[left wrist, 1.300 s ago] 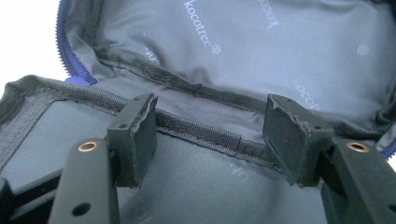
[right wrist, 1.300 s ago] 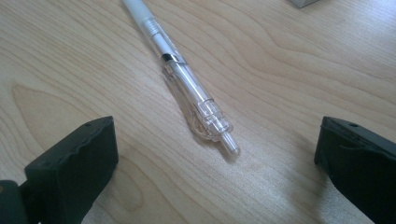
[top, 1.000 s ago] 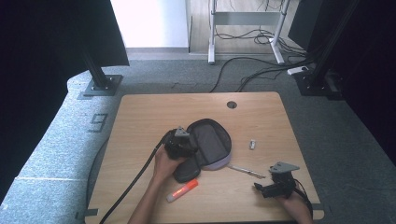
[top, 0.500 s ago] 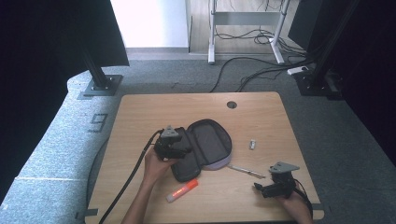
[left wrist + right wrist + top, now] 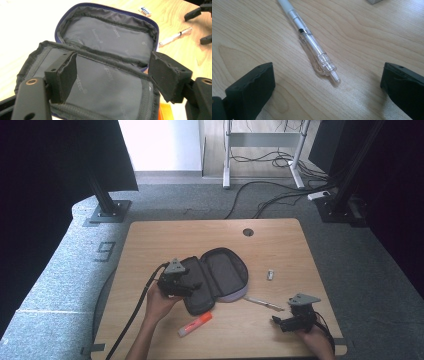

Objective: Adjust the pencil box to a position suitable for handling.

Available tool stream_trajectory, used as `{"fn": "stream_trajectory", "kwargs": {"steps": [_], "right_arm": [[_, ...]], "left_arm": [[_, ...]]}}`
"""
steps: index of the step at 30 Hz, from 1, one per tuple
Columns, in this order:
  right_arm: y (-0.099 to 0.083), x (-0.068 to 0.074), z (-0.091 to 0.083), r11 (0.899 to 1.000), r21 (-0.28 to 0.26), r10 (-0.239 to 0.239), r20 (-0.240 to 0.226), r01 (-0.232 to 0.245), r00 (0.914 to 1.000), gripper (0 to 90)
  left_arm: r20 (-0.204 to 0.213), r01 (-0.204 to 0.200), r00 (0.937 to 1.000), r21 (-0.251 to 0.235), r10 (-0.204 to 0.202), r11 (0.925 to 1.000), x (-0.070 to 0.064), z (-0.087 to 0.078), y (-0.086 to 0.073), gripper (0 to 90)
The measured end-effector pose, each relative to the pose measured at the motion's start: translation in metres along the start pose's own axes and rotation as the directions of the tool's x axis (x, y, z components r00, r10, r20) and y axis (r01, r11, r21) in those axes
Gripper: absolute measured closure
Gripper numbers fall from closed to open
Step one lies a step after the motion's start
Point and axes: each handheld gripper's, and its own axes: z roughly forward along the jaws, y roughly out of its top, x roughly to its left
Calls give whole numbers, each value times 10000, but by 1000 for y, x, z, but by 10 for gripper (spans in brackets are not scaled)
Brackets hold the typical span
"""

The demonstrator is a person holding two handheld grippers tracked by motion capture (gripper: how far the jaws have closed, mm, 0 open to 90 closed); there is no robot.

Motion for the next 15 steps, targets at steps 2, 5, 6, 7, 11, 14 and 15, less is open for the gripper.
{"fn": "stream_trajectory", "kwargs": {"steps": [2, 5, 6, 7, 11, 14, 15], "right_arm": [[0, 0, 0, 10000, -2, 1, -1, -1, 10000, 0], [0, 0, 0, 10000, -1, -1, 2, 1, 10000, 0], [0, 0, 0, 10000, -1, -1, 1, 1, 10000, 0], [0, 0, 0, 10000, -1, -2, 0, 2, 10000, 0], [0, 0, 0, 10000, -1, -1, 1, 1, 10000, 0], [0, 0, 0, 10000, -3, -2, 2, 2, 10000, 0], [0, 0, 0, 10000, -2, 0, 1, 0, 10000, 0]], "left_arm": [[-39, -182, 9998, 107, 182, 9998, -3, -3, -2, 214], [-405, -604, 9972, 448, 622, 9972, -10, -6, -7, 187], [-529, -725, 9957, 584, 756, 9957, -12, -7, -9, 180], [-551, -761, 9953, 613, 795, 9952, -13, -8, -11, 170], [-526, -693, 9960, 651, 728, 9955, -15, -14, -20, 153], [-465, -568, 9971, 581, 595, 9967, -14, -19, -27, 147], [-484, -482, 9975, 520, 507, 9975, -13, -21, -30, 147]]}}
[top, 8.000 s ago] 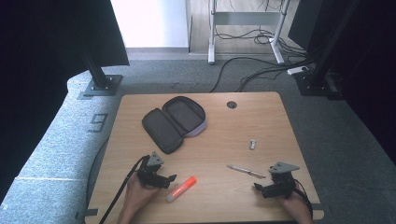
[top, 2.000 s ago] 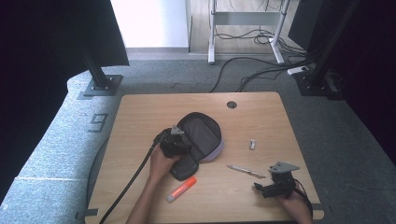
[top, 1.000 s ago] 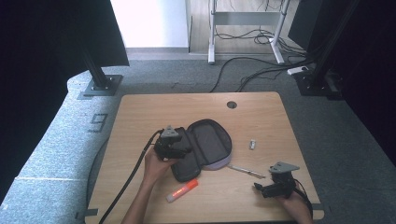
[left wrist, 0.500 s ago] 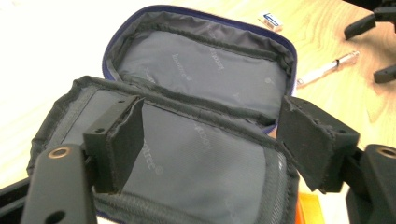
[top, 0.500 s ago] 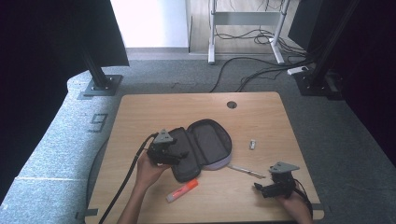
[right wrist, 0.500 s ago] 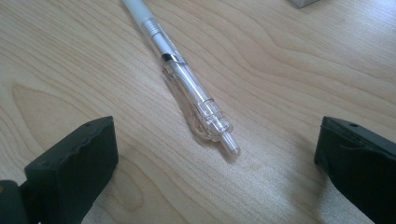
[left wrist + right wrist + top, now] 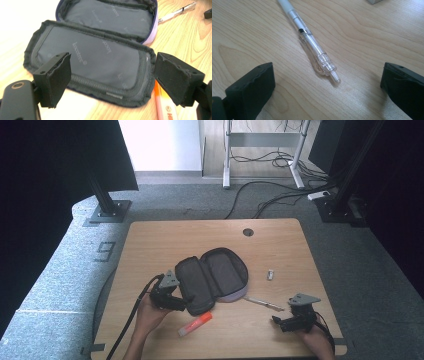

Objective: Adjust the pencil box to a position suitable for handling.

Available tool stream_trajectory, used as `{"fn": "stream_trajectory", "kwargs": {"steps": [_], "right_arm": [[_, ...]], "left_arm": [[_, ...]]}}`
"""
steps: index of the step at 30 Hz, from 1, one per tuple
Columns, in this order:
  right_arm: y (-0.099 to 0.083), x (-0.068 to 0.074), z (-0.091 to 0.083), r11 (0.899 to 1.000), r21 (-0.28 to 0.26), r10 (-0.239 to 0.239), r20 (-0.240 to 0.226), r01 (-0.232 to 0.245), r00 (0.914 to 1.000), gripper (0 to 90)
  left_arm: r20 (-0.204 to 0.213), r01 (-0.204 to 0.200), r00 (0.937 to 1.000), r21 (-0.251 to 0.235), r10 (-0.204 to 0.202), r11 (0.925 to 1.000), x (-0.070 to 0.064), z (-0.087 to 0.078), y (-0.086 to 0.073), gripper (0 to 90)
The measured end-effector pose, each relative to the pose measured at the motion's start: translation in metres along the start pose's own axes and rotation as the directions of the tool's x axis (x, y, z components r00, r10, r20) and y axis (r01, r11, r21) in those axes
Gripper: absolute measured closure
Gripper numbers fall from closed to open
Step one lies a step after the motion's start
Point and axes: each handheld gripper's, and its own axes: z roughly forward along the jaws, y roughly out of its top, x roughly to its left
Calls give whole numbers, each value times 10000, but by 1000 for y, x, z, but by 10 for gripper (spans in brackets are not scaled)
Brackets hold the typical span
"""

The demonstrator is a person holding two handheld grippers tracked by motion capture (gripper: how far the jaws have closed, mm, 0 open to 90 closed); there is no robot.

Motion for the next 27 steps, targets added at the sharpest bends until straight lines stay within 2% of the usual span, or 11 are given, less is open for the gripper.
{"fn": "stream_trajectory", "kwargs": {"steps": [7, 13, 27], "right_arm": [[0, 0, 0, 10000, 2, -2, -2, 2, 10000, 0], [0, 0, 0, 10000, 0, -1, 0, 1, 10000, 0], [0, 0, 0, 10000, -1, 1, 0, -1, 10000, 0]], "left_arm": [[72, 268, 9996, -90, -267, 9996, 0, -5, -19, 141], [-76, 325, 9994, 165, -324, 9993, 0, -2, -34, 121], [117, 277, 9995, 537, -284, 9982, -4, 16, -56, 28]]}}
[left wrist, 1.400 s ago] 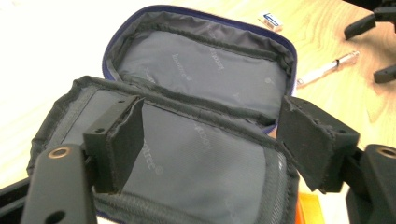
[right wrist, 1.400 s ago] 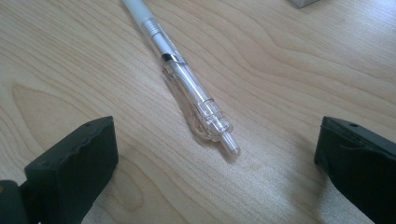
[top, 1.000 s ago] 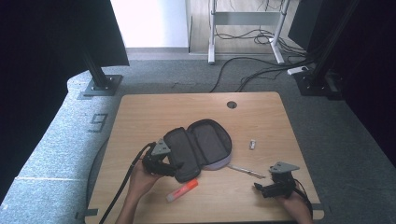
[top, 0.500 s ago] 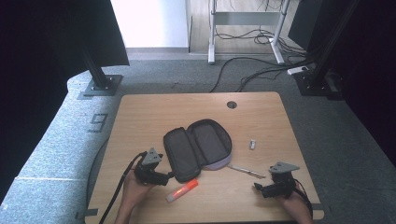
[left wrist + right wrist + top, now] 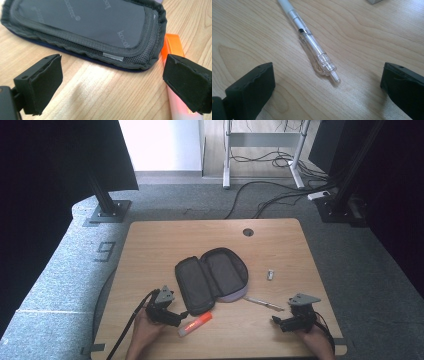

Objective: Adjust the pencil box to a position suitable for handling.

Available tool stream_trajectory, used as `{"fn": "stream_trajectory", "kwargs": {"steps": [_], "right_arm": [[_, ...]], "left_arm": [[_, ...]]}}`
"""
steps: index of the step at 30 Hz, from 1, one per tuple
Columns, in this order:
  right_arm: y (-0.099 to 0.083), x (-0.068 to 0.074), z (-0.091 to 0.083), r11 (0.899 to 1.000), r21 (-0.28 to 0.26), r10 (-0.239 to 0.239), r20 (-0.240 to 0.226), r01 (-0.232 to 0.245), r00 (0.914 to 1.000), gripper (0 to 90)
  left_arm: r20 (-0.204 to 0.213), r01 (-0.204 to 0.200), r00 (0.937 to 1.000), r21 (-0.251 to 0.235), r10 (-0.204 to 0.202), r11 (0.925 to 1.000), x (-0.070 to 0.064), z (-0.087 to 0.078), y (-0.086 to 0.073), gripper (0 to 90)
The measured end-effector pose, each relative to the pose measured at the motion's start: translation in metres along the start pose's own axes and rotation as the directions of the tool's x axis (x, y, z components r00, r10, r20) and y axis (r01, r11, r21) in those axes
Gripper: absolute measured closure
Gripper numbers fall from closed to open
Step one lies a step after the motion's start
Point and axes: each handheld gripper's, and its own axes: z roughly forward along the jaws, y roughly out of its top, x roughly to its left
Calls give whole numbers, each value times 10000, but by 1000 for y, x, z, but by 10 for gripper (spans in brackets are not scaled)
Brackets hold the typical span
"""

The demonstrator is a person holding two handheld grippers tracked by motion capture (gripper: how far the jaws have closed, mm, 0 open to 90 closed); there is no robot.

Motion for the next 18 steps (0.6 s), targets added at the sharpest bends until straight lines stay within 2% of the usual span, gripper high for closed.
{"fn": "stream_trajectory", "kwargs": {"steps": [4, 8, 9, 18], "right_arm": [[0, 0, 0, 10000, 0, 1, -1, -1, 10000, 0], [0, 0, 0, 10000, 1, 1, 0, -1, 10000, 0], [0, 0, 0, 10000, 2, 0, -1, 0, 10000, 0], [0, 0, 0, 10000, -1, 1, 1, -1, 10000, 0]], "left_arm": [[63, 56, 10000, 215, -57, 9998, 0, 6, -4, 25], [-226, -91, 9997, 707, 107, 9975, -1, 14, -8, 13], [-366, -185, 9991, 1004, 222, 9948, -2, 18, -10, 4], [-278, 71, 9996, 939, -45, 9956, -1, 19, -13, 0]]}}
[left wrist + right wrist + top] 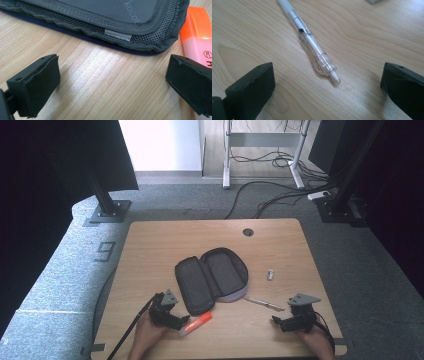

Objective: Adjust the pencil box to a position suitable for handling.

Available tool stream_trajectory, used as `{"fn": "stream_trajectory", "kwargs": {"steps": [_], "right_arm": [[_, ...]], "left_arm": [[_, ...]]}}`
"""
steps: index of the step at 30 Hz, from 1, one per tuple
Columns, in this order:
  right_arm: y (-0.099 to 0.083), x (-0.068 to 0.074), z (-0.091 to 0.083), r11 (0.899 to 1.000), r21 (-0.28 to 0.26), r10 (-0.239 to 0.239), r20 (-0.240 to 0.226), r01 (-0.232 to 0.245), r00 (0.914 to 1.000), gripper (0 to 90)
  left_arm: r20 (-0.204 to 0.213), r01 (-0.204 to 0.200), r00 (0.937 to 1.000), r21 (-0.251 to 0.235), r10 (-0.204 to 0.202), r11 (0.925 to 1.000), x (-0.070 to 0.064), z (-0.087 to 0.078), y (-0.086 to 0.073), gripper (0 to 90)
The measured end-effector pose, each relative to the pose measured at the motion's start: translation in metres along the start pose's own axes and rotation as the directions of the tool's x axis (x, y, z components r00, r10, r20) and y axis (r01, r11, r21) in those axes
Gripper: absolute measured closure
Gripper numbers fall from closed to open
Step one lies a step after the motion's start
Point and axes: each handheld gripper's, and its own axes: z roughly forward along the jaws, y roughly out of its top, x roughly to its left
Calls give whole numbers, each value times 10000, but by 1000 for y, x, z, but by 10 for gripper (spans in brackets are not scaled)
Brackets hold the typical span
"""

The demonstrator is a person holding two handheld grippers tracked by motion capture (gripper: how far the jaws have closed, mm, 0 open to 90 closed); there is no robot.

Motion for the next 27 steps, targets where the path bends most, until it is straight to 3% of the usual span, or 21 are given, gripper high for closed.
{"fn": "stream_trajectory", "kwargs": {"steps": [16, 22, 27], "right_arm": [[-2, -3, -3, 9999, -136, -45, -46, 44, 10000, 36], [-1, -3, -5, 10000, 62, -22, -17, 22, 10000, 44], [2, -2, -6, 9998, 187, -48, -294, 53, 9996, 71]], "left_arm": [[-117, 133, 9998, -80, -134, 9999, -1, 0, -1, 0], [-109, 135, 9998, -77, -136, 9999, -1, 0, -1, 0], [-109, 141, 9998, -80, -141, 9999, -1, 0, -1, 0]]}}
